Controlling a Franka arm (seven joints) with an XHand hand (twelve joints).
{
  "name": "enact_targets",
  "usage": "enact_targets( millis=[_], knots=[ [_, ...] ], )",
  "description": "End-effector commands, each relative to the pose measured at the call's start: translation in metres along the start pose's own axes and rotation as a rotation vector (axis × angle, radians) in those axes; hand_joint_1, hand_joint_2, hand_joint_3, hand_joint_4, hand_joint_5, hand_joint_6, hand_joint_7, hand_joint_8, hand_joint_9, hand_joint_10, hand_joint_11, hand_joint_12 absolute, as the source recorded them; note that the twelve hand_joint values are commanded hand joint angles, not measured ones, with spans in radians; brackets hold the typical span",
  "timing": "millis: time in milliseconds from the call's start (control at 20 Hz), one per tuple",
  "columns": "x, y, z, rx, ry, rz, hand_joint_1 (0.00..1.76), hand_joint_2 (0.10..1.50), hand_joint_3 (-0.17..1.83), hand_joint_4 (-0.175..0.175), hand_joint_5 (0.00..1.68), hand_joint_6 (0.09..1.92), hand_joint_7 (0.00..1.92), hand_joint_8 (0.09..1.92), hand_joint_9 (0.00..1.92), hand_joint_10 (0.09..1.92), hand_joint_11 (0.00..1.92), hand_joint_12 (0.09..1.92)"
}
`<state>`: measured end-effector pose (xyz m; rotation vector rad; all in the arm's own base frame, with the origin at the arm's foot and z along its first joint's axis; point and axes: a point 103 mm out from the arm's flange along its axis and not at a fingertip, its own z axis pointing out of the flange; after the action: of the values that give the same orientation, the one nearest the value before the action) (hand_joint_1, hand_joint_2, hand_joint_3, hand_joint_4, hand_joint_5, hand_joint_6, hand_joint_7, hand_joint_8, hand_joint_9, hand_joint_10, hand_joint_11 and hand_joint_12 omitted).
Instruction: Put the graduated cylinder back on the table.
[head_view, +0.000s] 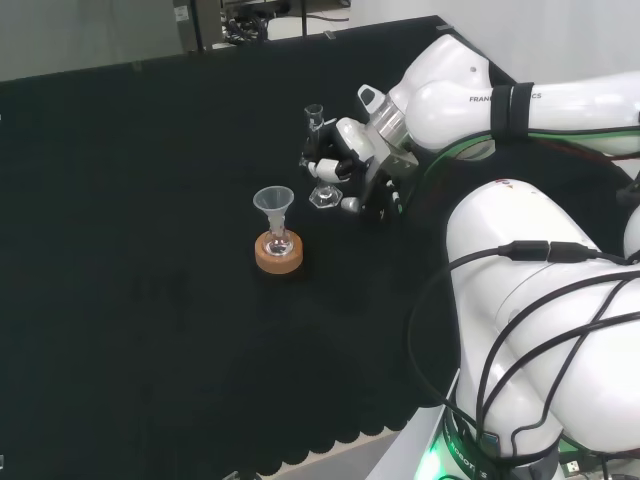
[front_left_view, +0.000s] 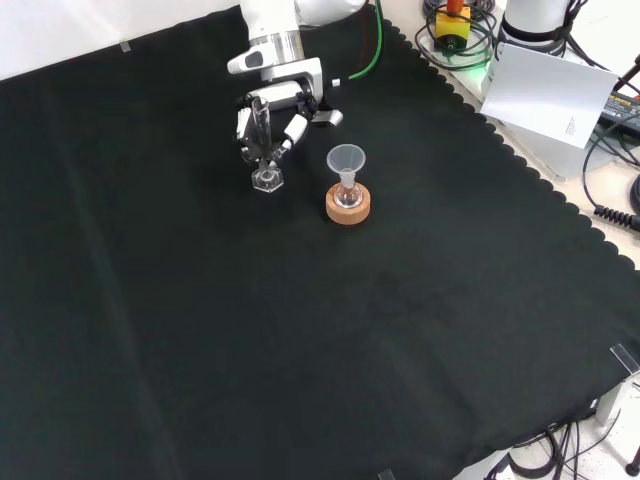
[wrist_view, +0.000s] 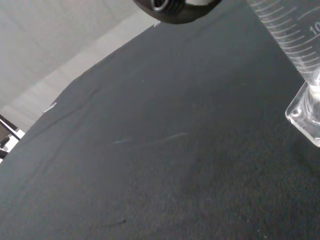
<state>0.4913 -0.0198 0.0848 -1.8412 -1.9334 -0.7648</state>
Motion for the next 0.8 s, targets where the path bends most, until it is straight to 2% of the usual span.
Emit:
enact_targets(
  millis=[50,350,450,500,600,650,700,800],
  knots=[
    [-0.0033,0.0008,0.0049,0.001,0.024,0.008,1.27,1.08,0.0,-0.175,1.04,0.92,1.06,0.91,1.45,0.09,1.27,0.71],
    [-0.0058,0.0022,0.006,0.006,0.03,0.01,1.27,1.08,0.0,-0.175,1.03,0.92,1.05,0.91,1.45,0.09,1.26,0.71],
    [-0.0053,0.0029,0.0059,0.018,0.04,0.005,1.25,1.08,0.0,-0.082,1.08,0.92,1.04,0.87,1.44,0.09,1.25,0.72],
    [-0.0046,0.0031,0.0056,0.021,0.042,0.002,1.25,1.09,0.0,-0.051,1.08,0.93,1.02,0.89,1.42,0.09,1.24,0.73],
    [-0.0038,0.0034,0.0048,0.036,0.05,-0.004,1.19,1.1,0.01,-0.128,1.03,0.96,0.99,0.75,1.37,0.09,1.18,0.78],
    [-0.004,0.0031,0.004,0.04,0.053,-0.01,1.18,1.1,0.0,-0.15,1.03,0.94,0.96,0.69,1.35,0.09,1.14,0.81],
    [-0.0039,0.0029,0.0033,0.044,0.059,-0.014,1.17,1.09,0.0,-0.144,1.04,0.92,0.93,0.65,1.31,0.09,1.08,0.86],
    [-0.0029,0.0029,0.0021,0.059,0.059,-0.021,1.14,1.09,0.0,-0.09,1.04,0.91,0.85,0.63,1.24,0.09,0.94,0.97]
  ],
)
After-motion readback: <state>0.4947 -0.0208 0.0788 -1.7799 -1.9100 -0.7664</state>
